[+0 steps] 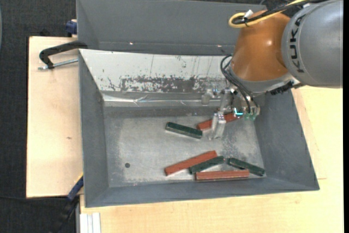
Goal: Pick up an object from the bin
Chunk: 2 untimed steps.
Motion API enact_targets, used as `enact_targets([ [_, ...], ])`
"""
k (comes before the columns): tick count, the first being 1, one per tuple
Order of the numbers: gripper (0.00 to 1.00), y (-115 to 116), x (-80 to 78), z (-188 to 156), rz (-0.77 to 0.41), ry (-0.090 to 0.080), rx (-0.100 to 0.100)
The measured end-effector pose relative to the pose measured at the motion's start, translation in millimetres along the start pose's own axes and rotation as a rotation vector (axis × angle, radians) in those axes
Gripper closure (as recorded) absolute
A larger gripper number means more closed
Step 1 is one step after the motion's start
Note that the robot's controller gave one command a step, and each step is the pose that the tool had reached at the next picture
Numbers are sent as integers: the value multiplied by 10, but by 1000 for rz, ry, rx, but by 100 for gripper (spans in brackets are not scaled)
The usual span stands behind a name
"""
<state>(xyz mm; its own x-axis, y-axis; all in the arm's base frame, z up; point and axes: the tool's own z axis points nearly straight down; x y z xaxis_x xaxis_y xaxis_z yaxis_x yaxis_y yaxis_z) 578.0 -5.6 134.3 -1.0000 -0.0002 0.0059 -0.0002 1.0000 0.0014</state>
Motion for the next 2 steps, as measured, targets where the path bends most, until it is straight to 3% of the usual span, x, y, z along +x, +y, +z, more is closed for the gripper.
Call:
enact_targets([
  [1,0,-1,-20,-44,0,-8,0],
  [2,0,-26,57,231,94,-17,-1],
])
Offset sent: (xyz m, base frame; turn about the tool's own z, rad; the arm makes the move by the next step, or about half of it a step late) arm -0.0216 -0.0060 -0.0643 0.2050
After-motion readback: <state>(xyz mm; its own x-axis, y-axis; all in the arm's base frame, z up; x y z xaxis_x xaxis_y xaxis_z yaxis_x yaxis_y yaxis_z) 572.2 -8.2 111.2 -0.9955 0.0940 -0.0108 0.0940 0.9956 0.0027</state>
